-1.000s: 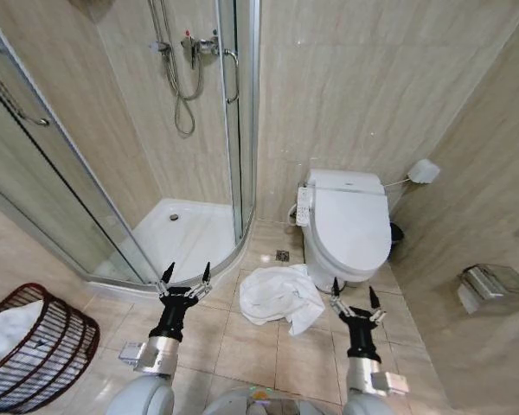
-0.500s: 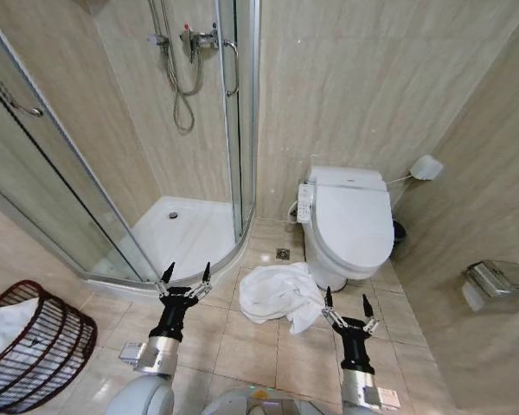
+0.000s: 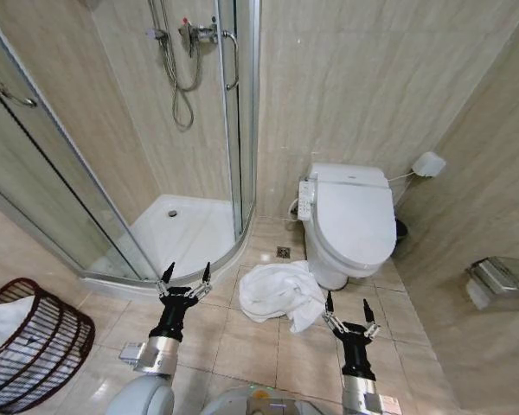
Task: Discard the used towel into the hamper.
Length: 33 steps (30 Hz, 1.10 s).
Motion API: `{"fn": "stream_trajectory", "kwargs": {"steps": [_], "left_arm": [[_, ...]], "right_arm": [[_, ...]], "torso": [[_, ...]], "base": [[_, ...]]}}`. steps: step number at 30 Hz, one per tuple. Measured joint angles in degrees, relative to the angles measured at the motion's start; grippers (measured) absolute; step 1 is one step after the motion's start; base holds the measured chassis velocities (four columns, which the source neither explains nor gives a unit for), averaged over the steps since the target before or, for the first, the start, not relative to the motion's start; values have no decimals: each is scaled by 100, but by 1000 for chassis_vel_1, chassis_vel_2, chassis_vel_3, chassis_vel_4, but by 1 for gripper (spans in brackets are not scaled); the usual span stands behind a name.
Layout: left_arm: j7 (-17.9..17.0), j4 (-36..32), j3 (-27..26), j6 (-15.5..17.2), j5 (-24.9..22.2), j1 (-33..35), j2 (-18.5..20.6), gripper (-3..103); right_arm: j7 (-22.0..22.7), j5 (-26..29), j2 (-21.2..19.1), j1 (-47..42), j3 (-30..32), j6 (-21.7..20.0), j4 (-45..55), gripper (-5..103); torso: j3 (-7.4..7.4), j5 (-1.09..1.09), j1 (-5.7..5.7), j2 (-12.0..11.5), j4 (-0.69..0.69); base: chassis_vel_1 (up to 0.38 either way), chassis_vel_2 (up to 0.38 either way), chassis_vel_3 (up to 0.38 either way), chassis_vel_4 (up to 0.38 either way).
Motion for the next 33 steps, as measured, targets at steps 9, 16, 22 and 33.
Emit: {"fn": "stream_trajectory", "kwargs": {"steps": [9,16,22,33], "left_arm": [[0,0,0,1,0,0,0,100],[0,0,0,0,0,0,0,100],[0,0,0,0,0,0,0,100],[0,0,0,0,0,0,0,100]], "right_arm": [[-2,116,0,17,81,-26,-12,100],[-6,124,-1,48,83,-36,-32,100],[-6,123,-1,70,75,-40,-38,100],[-8,84,-1,65,82,-26,-81,100]], "torso": [[-141,0,-90,-232,0],[-237,0,-139,-376,0],[-328,0,-182,-510,0],[-503,0,-278,-782,0]], "base": [[0,0,0,0],[0,0,0,0],[0,0,0,0],[0,0,0,0]]}}
